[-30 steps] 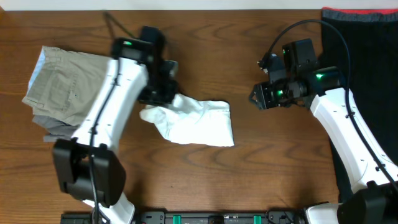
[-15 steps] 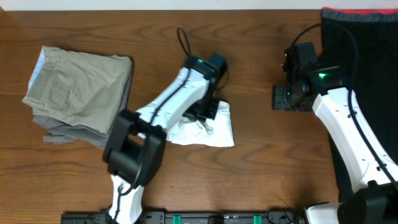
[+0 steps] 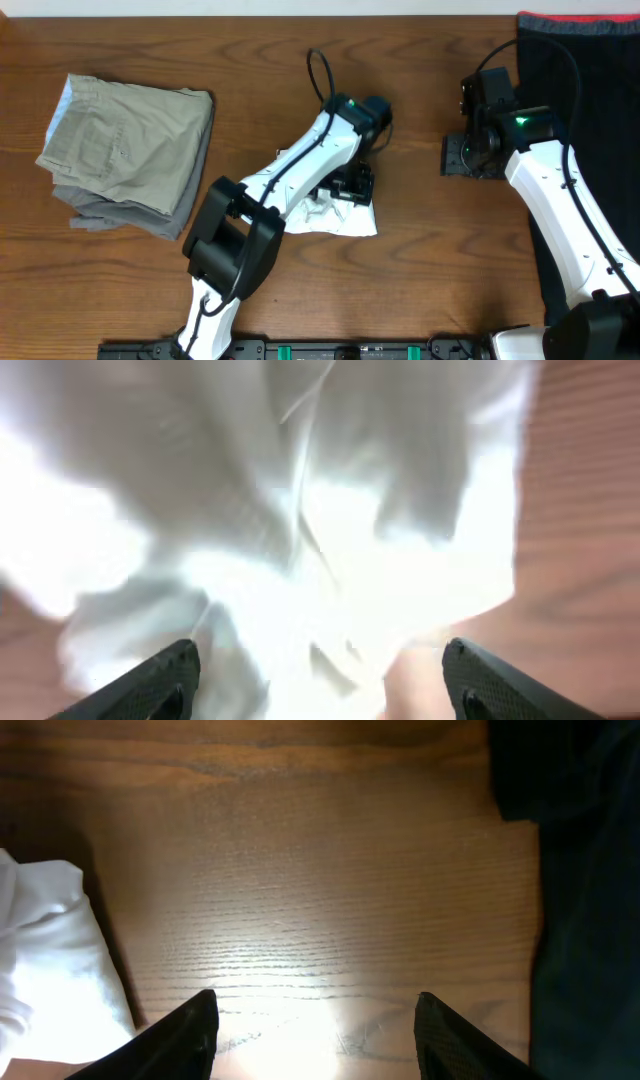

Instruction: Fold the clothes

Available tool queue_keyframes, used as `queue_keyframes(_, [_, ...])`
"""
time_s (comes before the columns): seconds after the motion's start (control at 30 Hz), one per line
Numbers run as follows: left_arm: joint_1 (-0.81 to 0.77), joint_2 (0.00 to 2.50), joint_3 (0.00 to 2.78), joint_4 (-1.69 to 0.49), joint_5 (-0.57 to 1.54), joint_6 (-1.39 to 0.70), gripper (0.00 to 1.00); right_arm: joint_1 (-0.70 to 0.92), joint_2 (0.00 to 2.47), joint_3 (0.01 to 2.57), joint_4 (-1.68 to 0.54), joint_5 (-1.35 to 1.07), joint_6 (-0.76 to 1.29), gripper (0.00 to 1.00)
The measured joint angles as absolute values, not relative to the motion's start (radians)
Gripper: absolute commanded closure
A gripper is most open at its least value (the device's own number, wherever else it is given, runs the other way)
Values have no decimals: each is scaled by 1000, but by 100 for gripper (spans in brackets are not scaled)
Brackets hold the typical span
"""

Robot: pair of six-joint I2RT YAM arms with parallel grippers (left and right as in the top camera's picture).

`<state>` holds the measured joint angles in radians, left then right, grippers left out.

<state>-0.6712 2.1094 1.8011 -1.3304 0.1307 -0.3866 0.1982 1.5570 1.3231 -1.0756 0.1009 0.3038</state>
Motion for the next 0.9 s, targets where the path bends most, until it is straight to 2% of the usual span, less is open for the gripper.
queue_keyframes(0.17, [-656, 2075, 1943, -1460, 98, -373, 21, 198, 1557, 1323, -1052, 31, 269, 50])
queue_keyframes(0.2, [-648, 2057, 1953, -1478, 85, -369, 28, 198, 1557, 1323, -1034, -45, 221, 53])
queue_keyframes(0.23, [-634, 2034, 1959, -1491, 68, -369, 41, 199, 1557, 1323, -1029, -78, 194, 54])
queue_keyframes(0.27, [-614, 2010, 1963, -1503, 49, -368, 58, 201, 1557, 1323, -1023, -150, 147, 56])
queue_keyframes(0.3, [-591, 1988, 1967, -1514, 36, -363, 88, 205, 1557, 1323, -1014, -233, 94, 62])
queue_keyframes(0.33, [-561, 1966, 1971, -1520, 22, -364, 94, 215, 1557, 1323, -1002, -306, 51, 65])
queue_keyframes(0.47, [-413, 1926, 1981, -1530, -10, -366, 94, 296, 1562, 1323, -932, -485, -42, 78])
queue_keyframes(0.63, [-281, 1928, 1922, -1484, 15, -351, 94, 440, 1638, 1323, -815, -574, -69, 83])
queue_keyframes(0.77, [-229, 1928, 1815, -1391, 138, -287, 94, 548, 1776, 1323, -744, -614, -61, 85])
queue_keyframes(0.9, [-204, 1929, 1697, -1299, 315, -194, 94, 594, 1879, 1323, -783, -606, -38, 89])
